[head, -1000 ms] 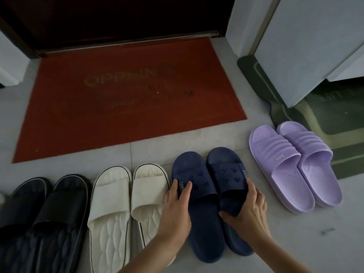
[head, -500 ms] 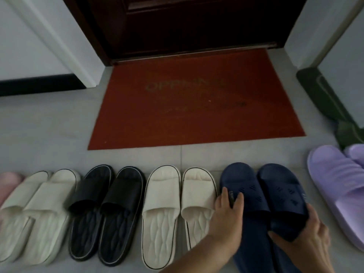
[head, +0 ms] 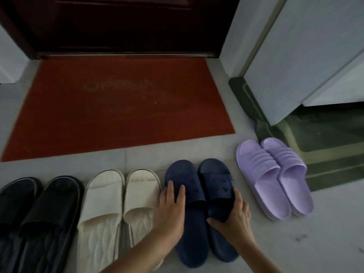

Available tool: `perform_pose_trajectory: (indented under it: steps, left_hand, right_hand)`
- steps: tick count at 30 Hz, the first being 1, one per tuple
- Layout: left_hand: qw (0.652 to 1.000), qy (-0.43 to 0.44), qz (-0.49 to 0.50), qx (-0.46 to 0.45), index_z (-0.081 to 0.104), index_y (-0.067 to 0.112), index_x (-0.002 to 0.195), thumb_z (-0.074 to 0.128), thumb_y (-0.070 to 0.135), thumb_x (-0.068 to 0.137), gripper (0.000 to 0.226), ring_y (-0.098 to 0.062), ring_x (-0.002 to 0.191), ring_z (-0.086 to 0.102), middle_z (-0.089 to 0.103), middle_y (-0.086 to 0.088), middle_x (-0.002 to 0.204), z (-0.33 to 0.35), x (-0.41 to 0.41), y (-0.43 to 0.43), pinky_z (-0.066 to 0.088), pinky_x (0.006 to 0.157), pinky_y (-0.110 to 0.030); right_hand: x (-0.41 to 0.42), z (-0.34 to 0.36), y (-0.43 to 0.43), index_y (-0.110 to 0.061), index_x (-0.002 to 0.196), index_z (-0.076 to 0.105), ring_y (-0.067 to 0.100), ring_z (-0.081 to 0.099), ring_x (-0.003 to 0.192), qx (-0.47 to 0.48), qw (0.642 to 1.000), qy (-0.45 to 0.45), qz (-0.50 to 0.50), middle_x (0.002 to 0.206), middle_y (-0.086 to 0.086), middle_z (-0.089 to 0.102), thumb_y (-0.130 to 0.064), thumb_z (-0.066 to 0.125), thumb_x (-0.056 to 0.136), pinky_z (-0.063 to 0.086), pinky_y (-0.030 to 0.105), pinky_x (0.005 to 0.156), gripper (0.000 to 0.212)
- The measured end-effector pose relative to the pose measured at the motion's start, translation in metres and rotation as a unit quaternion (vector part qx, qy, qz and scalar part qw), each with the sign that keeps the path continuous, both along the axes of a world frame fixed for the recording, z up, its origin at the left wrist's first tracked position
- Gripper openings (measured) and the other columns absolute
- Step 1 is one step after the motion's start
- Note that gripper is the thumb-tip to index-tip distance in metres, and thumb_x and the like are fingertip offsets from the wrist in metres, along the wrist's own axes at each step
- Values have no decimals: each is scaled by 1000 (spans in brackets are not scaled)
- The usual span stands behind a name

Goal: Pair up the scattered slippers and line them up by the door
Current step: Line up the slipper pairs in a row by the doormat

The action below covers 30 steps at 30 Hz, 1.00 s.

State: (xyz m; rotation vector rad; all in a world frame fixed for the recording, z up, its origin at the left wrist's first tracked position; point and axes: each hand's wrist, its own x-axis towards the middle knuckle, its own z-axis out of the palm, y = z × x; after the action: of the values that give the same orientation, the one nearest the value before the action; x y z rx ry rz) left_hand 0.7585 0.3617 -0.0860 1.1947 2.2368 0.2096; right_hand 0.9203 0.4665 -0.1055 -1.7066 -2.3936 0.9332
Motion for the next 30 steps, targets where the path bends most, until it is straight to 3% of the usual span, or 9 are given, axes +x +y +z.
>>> perform_pose_trajectory:
  steps: [3, 6, 9, 13, 17, 22, 26, 30]
  left_hand:
    - [996, 42, -54, 52, -13, 24, 148, 45, 25, 92, 80, -28, 145, -16, -23, -5, 156, 3, 20, 13, -4, 117, -44]
    - [990, 24, -99, 102, -7, 25, 149, 43, 38, 93, 76, -22, 145, -16, -17, 0, 157, 11, 44, 42, -12, 114, -41]
    - [988, -9, -105, 117, -1, 21, 150, 44, 43, 92, 77, -21, 146, -11, -10, -2, 159, 17, 68, 83, -7, 117, -40]
    - [988, -47, -75, 126, 2, 17, 150, 51, 44, 90, 81, -23, 147, -2, 0, -4, 159, 18, 95, 134, 7, 118, -38]
    - [987, -95, -38, 126, 3, 21, 150, 58, 46, 86, 88, -22, 146, 7, 6, -2, 159, 10, 104, 180, 21, 116, -37]
    - [992, -77, -17, 101, 1, 18, 150, 64, 44, 83, 96, -25, 145, 10, 5, -4, 159, -7, 99, 222, 22, 114, -36]
    - [994, -49, -34, 87, 5, 18, 150, 66, 44, 81, 95, -25, 144, 12, 8, -3, 159, -17, 93, 237, 22, 114, -36]
    - [993, -35, -29, 104, 13, 18, 149, 69, 40, 78, 93, -25, 140, 19, 19, -3, 156, -21, 91, 238, 28, 111, -35]
  right_hand:
    - [10, 6, 8, -23, 148, 14, 28, 33, 131, -17, 999, 34, 12, 143, 7, 34, -57, 75, 63, 33, 40, 106, 110]
    - [23, 14, 28, -25, 148, 15, 21, 29, 137, -31, 997, 69, -7, 149, 1, 29, -74, 52, 68, 31, 39, 111, 101]
    - [39, 17, 56, -23, 145, 22, 21, 36, 134, -21, 992, 107, -60, 145, 3, 36, -70, 52, 70, 37, 44, 108, 94]
    - [59, 10, 93, -20, 140, 34, 22, 46, 124, 23, 984, 126, -123, 136, 5, 46, -45, 67, 80, 43, 46, 100, 72]
    - [78, 0, 139, -1, 114, 56, 35, 54, 104, 119, 968, 108, -191, 110, 17, 59, -28, 74, 78, 43, 43, 89, 48]
    - [85, -12, 179, -6, 109, 60, 34, 51, 105, 81, 977, 72, -185, 112, 15, 56, -28, 72, 78, 40, 37, 88, 40]
    - [80, -20, 194, -7, 81, 60, 34, 49, 88, 106, 976, 61, -178, 94, 13, 57, -28, 70, 77, 35, 35, 75, 23]
    - [76, -27, 193, -13, 62, 50, 30, 44, 84, 129, 972, 59, -190, 90, 8, 55, -31, 69, 78, 38, 37, 72, 29]
